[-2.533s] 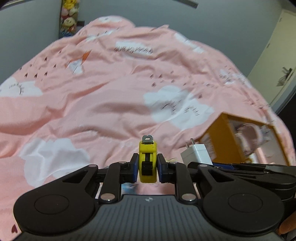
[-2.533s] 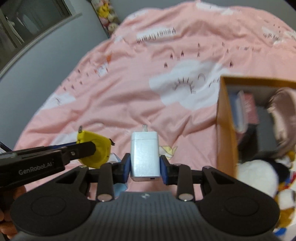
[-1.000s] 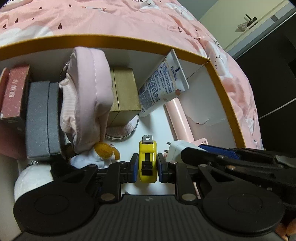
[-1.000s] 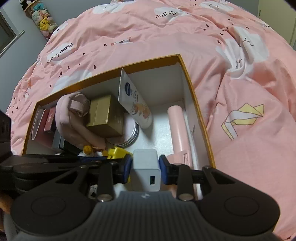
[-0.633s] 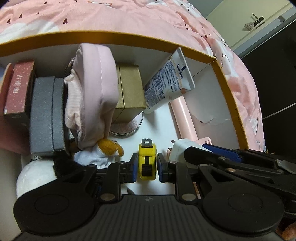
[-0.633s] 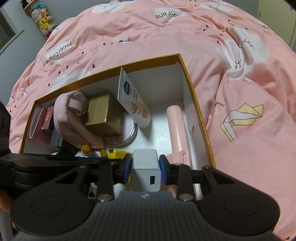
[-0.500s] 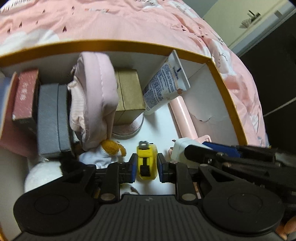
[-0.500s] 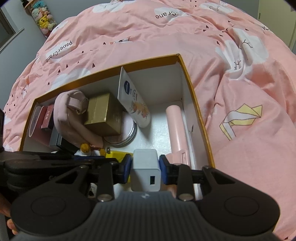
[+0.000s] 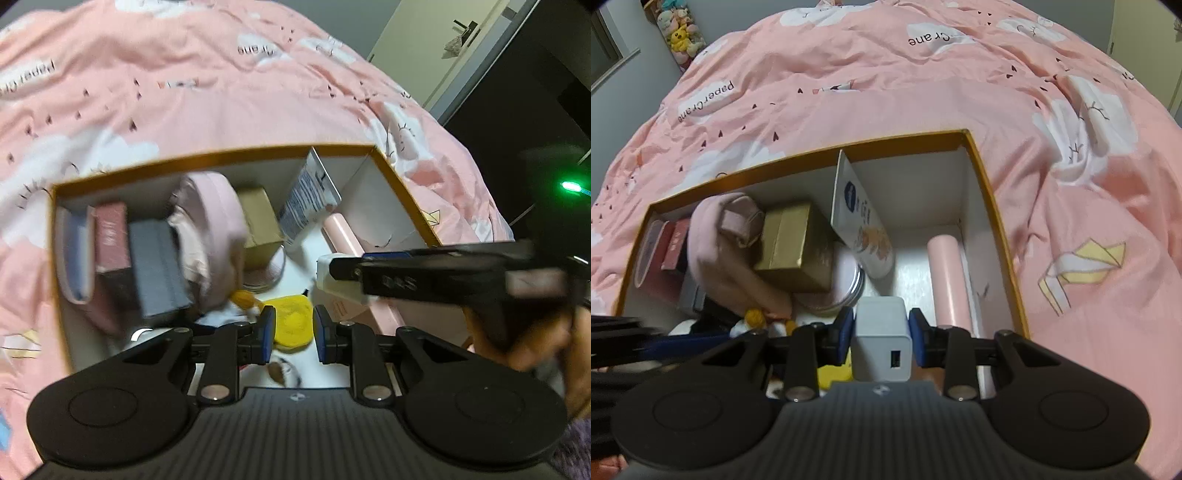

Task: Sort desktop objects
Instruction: 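Lower the tape measure into the box with the left gripper while the right lowers the charger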

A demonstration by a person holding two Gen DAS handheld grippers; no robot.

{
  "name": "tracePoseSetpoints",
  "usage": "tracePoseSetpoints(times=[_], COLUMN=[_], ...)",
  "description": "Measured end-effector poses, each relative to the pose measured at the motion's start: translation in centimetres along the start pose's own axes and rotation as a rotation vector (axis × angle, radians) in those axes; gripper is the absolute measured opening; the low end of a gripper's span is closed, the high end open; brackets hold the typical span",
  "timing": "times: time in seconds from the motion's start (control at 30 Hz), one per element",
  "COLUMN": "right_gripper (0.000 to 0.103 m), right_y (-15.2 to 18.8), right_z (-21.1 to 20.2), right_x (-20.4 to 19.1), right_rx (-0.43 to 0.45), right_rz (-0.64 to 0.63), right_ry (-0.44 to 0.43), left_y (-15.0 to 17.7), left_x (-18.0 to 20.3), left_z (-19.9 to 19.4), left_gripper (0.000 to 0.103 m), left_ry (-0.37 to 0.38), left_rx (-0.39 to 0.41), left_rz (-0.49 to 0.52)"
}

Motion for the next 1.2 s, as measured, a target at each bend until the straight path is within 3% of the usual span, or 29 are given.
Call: tracePoseSetpoints(times=[0.33,0.93,1.13,1.2], right_gripper=[0.034,0.034,0.034,0.034], right_y=[0.0,0.1,0.4,0.3], right_z=[2.6,4.9,5.3,5.2], right_x=[-0.7,-0.9,-2.1,-2.3], right_rx=[-0.095,-0.183,-0.195,-0.191], right_rz=[-0.046,-0.065,-0.187,-0.194], right_ry=[0.032,0.045,0.108,0.093], left_y=[0.6,1.7,1.8,1.8], left_x=[-2.9,-5.2,-5.4,-5.5], left_z=[-3.6,-4.7,-4.8,-4.8], left_gripper=[0.024,0.024,0.024,0.024], left_ry=[-0.019,-0.052,-0.054,-0.056], left_rx=[0.045,0.053,0.05,0.049], left_rz=[-0.052,-0.099,-0.104,-0.115])
Point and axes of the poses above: each gripper's, at about its wrist camera, not at the fingertips, and z roughly the way its jaws point, x to its right, y to its underside, the point moved 5 cm from there along z, roughly the way its jaws point, and after that the axes turned 3 degrees about -z, right-handed, at the moved point
